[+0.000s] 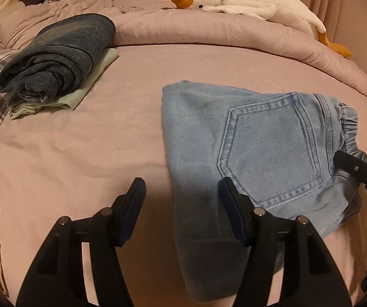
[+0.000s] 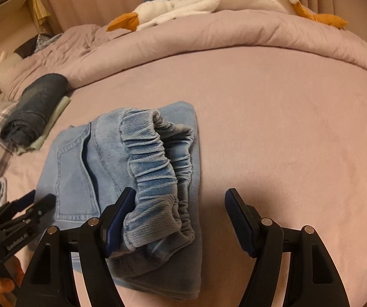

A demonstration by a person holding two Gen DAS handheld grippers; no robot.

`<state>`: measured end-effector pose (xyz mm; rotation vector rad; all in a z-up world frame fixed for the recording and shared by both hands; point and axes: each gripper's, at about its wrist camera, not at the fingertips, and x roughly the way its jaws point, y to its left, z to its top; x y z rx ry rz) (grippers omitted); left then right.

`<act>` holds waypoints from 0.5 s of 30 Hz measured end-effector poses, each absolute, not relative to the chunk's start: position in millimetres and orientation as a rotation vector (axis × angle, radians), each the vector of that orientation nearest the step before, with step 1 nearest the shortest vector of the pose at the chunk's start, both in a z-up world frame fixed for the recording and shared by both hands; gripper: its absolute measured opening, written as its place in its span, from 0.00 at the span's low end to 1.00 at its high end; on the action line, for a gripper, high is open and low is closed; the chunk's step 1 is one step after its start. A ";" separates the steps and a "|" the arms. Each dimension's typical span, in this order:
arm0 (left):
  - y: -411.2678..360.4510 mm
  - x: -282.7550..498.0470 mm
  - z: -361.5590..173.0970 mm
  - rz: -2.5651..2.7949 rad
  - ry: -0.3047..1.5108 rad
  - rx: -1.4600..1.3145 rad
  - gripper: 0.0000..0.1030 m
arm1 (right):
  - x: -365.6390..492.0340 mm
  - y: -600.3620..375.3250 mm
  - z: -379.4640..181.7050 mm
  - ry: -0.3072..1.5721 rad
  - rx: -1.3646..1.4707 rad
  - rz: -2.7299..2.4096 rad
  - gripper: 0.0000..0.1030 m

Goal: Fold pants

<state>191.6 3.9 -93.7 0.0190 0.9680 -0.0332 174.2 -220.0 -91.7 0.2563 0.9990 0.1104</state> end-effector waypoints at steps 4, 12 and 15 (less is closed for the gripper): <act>2.3 179.4 -88.8 -0.051 0.964 0.014 0.57 | 162.7 -215.8 -76.4 0.963 0.238 0.132 0.68; -10.3 157.3 -91.0 -0.075 0.958 0.061 0.58 | 150.1 -204.5 -73.9 0.969 0.195 0.172 0.68; -9.9 159.7 -93.7 -0.074 0.963 0.054 0.58 | 152.2 -200.4 -89.2 1.021 0.177 0.164 0.68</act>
